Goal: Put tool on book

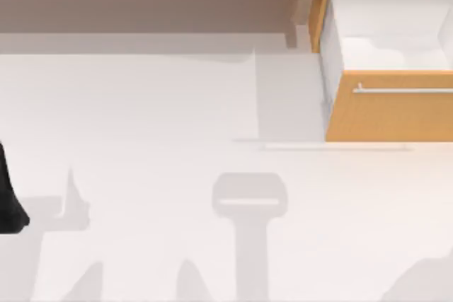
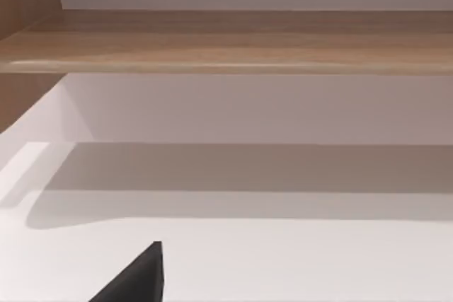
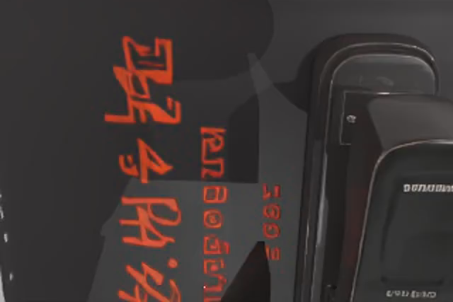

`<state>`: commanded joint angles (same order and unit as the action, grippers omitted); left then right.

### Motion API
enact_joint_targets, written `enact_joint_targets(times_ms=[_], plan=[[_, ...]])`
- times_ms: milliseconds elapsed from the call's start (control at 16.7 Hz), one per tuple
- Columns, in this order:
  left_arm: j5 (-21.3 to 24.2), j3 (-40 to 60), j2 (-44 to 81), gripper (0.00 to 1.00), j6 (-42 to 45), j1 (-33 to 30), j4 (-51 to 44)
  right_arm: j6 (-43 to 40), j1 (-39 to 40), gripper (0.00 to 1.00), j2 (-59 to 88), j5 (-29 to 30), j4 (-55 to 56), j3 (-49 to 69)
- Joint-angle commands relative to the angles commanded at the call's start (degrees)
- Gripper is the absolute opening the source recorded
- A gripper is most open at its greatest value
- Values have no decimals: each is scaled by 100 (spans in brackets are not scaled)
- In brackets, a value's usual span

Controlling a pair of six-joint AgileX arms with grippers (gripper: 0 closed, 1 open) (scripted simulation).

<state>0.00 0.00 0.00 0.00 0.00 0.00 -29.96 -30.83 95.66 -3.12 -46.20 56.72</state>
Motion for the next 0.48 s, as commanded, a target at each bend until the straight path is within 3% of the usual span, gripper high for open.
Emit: enact_joint_targets(times_ms=[120, 480], plan=[[0, 0, 0, 100, 0, 0, 0, 0, 0, 98, 0, 0, 0, 0], [0, 0, 0, 100, 0, 0, 0, 0, 0, 100, 0, 0, 0, 0]])
